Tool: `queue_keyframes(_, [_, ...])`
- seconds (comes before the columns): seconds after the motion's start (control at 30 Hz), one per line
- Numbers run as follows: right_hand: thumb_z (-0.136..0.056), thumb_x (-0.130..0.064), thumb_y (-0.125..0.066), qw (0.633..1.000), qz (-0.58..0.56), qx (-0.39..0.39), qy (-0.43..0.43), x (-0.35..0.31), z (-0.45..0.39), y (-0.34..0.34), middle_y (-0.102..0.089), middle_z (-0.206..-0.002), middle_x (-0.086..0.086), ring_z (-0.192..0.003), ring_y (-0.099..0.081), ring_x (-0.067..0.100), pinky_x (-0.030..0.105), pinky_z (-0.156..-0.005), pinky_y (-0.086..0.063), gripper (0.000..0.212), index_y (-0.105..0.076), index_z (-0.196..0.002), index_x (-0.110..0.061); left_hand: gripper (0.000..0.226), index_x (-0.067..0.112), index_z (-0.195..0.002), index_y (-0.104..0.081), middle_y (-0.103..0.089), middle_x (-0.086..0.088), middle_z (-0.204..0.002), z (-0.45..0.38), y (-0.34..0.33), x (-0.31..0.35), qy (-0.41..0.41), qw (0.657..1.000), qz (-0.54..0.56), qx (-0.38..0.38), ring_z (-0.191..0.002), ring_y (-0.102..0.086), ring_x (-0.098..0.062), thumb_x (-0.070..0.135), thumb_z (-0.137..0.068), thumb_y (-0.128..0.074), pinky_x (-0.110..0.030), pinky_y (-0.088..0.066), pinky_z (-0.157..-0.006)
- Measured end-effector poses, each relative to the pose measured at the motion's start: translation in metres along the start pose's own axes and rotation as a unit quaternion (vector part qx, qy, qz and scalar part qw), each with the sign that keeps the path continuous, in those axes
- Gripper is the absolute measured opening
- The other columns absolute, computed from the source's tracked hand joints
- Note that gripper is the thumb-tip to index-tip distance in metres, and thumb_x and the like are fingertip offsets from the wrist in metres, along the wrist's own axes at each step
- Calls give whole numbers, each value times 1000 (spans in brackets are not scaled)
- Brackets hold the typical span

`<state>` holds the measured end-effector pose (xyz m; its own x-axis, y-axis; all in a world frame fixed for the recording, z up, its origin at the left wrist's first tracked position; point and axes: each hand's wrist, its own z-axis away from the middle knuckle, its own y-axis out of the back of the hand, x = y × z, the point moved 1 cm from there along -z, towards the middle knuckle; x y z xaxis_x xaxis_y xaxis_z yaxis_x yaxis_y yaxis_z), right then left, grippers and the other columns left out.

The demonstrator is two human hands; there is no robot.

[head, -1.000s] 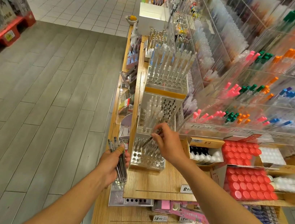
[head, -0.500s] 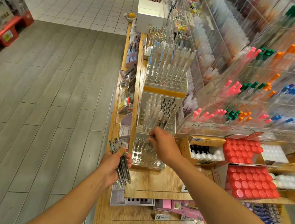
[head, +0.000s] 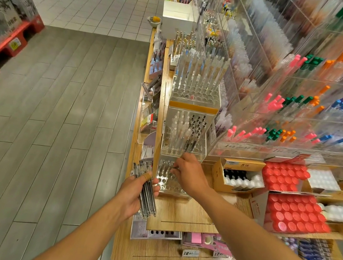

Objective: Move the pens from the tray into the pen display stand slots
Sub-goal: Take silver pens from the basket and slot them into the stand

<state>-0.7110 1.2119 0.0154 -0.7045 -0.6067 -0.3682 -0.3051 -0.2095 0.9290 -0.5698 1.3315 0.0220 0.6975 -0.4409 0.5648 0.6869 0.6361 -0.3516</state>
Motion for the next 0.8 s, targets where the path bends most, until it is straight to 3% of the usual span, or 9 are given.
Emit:
queue_keyframes(0.13, [-91, -22, -61, 999, 38, 9, 4, -4, -3, -4, -62, -94, 6, -92, -52, 25, 38, -79, -46, 16, -73, -93, -11, 20, -2, -109, -64, -76, -15, -83, 2, -1, 0, 2, 1000, -8, -14, -66, -72, -23, 13, -95, -61, -32, -58, -54])
queue_keyframes(0.3, [-89, -24, -63, 998, 63, 8, -7, -8, -1, -3, -64, -97, 4, -93, -54, 23, 36, -80, -46, 15, -72, -98, -15, 22, -5, -109, -65, -76, -15, -88, 4, -3, -1, 3, 999, -24, -28, -68, -72, -22, 10, -93, -62, -32, -60, -56])
queue_keyframes(0.33, [-89, -22, -63, 999, 38, 10, -6, -9, 1, -3, -64, -97, 4, -93, -55, 22, 35, -81, -46, 14, -70, -100, -15, 22, -6, -109, -65, -76, -16, -90, 5, -4, -1, 2, 999, -27, -32, -68, -73, -22, 9, -93, -62, -32, -60, -56])
queue_keyframes(0.4, [-92, -16, -60, 992, -119, -10, -48, -16, 5, 3, -65, -99, 2, -92, -57, 16, 30, -81, -47, 16, -68, -106, -15, 22, -6, -109, -64, -76, -17, -93, 5, -5, -1, 0, 999, -24, -38, -67, -73, -21, 9, -93, -62, -31, -59, -55])
queue_keyframes(0.47, [-96, -16, -57, 939, -316, -68, -119, -23, 8, 11, -67, -103, -1, -91, -60, 11, 23, -79, -49, 20, -66, -114, -16, 23, -6, -111, -63, -75, -19, -93, 4, -5, -2, -1, 999, -7, -45, -65, -72, -21, 9, -94, -61, -30, -58, -53])
queue_keyframes(0.57, [-98, -12, -54, 835, -500, -134, -186, -31, 13, 20, -65, -95, -5, -77, -56, 6, 17, -67, -46, 20, -63, -114, -19, 27, -5, -115, -62, -75, -20, -93, 5, -7, -1, -1, 997, 13, -70, -65, -72, -22, 9, -92, -63, -30, -58, -51])
queue_keyframes(0.67, [-96, 0, -51, 741, -611, -154, -233, -34, 13, 24, -62, -90, 0, -77, -50, 14, 27, -71, -38, 26, -60, -119, -7, 42, -7, -119, -61, -74, -21, -93, 6, -9, -1, 5, 994, 30, -100, -68, -72, -24, 12, -83, -68, -30, -57, -52])
queue_keyframes(0.8, [-96, -2, -52, 716, -631, -177, -241, -32, 12, 23, -62, -85, 0, -73, -49, 15, 37, -82, -34, 28, -59, -123, -7, 51, -13, -119, -58, -72, -23, -88, 7, -8, -1, 21, 993, 16, -119, -67, -72, -25, 14, -78, -71, -31, -58, -53])
